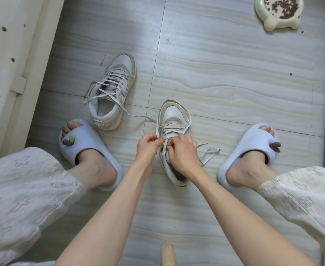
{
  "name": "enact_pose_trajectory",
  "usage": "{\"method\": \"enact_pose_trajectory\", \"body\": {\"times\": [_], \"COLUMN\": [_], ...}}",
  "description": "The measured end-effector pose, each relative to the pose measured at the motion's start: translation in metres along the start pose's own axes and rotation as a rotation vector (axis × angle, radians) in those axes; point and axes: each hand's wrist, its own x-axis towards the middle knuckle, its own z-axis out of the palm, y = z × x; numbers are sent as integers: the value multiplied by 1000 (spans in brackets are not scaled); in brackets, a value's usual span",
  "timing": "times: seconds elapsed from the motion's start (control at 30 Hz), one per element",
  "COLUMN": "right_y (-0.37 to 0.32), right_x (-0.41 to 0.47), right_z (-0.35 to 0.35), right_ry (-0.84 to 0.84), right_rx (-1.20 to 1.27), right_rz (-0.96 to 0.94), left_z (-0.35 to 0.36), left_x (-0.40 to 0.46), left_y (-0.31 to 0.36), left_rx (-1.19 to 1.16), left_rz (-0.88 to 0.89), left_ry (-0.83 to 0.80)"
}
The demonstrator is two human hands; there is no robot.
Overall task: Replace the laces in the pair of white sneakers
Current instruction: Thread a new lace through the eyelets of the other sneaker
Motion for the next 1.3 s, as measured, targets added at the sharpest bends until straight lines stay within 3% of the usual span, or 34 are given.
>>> {"method": "enact_pose_trajectory", "body": {"times": [0.13,0.23,0.33,0.47,0.8,0.93,1.1,1.2,1.3], "right_y": [2,2,2,4,17,17,18,18,16], "right_x": [-2,-4,-3,-1,-3,-4,0,0,0], "right_z": [-6,-10,-15,-17,-7,-8,-11,-14,-14], "right_ry": [-52,-69,-77,-97,-161,-174,-186,-195,-220], "right_rx": [-19,-18,28,103,212,210,234,242,229], "right_rz": [-1,31,83,113,55,43,51,41,53], "left_z": [-3,2,10,17,34,53,68,67,51], "left_x": [-3,-6,-6,3,50,67,68,62,54], "left_y": [35,57,66,82,68,77,100,107,103], "left_rx": [-137,38,145,63,370,193,380,450,438], "left_rz": [129,221,179,74,32,43,302,510,611], "left_ry": [-113,-216,-263,-209,-10,-30,-271,-233,-87]}}
